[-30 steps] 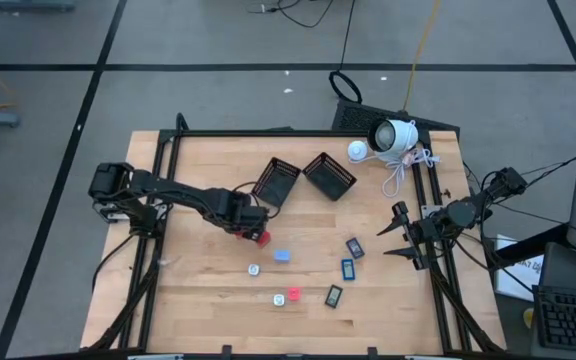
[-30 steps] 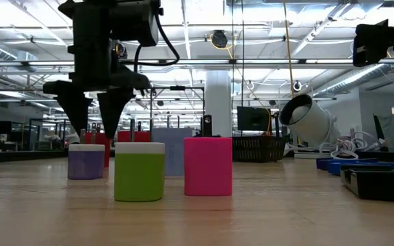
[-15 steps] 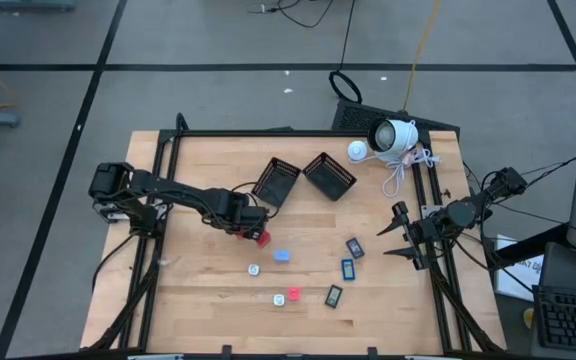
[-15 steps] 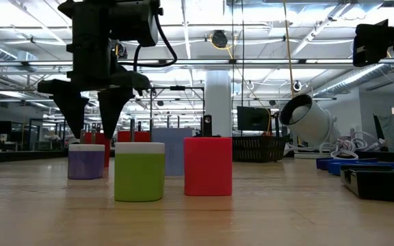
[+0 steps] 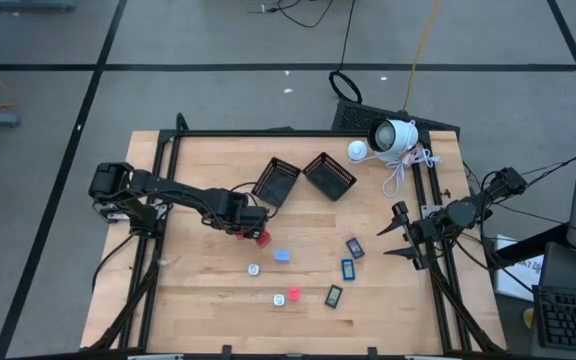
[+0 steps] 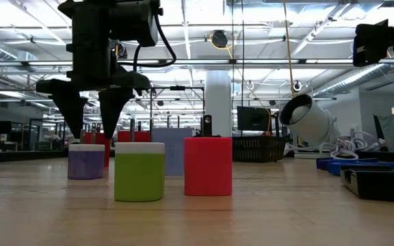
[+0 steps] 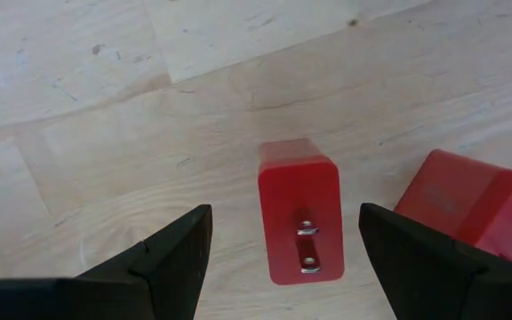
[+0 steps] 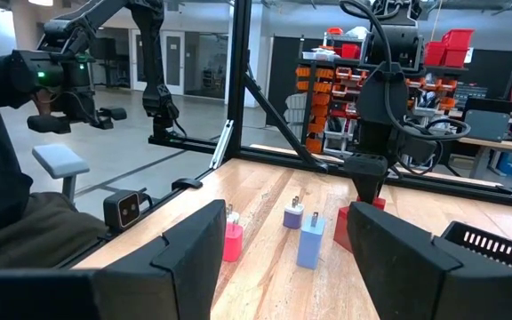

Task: Pick & Place Office items
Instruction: Put the left red charger adapter into the left black bin

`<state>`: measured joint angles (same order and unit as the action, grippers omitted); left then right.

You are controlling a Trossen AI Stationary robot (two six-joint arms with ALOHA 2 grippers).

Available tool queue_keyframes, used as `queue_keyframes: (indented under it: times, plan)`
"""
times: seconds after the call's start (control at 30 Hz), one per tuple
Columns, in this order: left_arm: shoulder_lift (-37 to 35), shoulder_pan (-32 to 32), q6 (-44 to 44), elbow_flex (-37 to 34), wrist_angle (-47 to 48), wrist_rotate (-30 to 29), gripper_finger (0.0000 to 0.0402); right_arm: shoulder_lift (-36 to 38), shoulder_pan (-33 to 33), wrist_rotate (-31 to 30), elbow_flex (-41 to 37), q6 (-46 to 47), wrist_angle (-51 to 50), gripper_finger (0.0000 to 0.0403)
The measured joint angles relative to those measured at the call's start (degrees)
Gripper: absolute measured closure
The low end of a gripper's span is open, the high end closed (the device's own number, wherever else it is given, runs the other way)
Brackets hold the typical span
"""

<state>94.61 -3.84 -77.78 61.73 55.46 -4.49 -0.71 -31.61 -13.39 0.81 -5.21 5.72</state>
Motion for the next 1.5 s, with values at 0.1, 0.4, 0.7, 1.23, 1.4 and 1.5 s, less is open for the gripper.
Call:
queue_keyframes:
  times: [0.1, 0.4, 0.7, 1.23, 1.4, 1.5]
  plan:
    - [0.0, 0.0, -0.5, 0.0, 0.0, 0.0, 0.0119, 0.0, 0.0, 0.0, 0.0, 0.0, 0.0, 0.0179]
    - [0.0, 0.0, -1.4, 0.0, 0.0, 0.0, 0.0134, 0.0, 0.0, 0.0, 0.0, 0.0, 0.0, 0.0179]
    - [0.0, 0.0, -1.9, 0.0, 0.0, 0.0, 0.0240, 0.0, 0.0, 0.0, 0.0, 0.0, 0.0, 0.0179]
    - [-0.1, 0.4, 6.2, 0.0, -0.1, 0.9, 0.0278, 0.0, 0.0, 0.0, 0.0, 0.0, 0.0, 0.0179]
    - [-0.5, 2.1, 9.6, 0.0, -0.1, 2.8, 0.0288, 0.0, 0.0, 0.0, 0.0, 0.0, 0.0, 0.0179]
    - [-1.1, 2.6, 11.6, 1.0, 0.4, 2.8, 0.0288, 0.0, 0.0, 0.0, 0.0, 0.0, 0.0, 0.0179]
